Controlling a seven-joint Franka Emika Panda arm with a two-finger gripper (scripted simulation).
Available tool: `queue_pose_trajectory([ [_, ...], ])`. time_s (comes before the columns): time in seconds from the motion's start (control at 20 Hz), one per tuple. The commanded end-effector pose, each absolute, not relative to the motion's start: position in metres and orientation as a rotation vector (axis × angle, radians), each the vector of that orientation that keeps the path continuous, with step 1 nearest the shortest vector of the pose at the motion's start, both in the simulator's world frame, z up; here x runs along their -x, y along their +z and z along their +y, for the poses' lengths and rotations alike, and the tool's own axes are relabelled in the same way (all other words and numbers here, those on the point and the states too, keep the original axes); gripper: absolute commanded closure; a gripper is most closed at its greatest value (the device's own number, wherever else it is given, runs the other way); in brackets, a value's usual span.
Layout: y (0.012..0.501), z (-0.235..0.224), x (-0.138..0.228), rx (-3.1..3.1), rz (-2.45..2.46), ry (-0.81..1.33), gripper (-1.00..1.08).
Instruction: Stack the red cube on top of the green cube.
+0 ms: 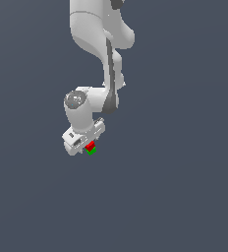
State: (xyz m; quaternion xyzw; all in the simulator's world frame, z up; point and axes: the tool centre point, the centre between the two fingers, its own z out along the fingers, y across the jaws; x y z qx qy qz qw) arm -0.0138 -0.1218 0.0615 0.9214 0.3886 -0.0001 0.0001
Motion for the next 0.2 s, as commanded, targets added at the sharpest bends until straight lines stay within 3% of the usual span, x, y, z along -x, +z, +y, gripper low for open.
queue_pose_trajectory([
  [0.0,0.0615,-0.1218,0.0137,-2.894,1.221,0.000,-0.92],
  [0.15,0.0615,-0.1218,0.0137,-2.894,1.221,0.000,-0.92],
])
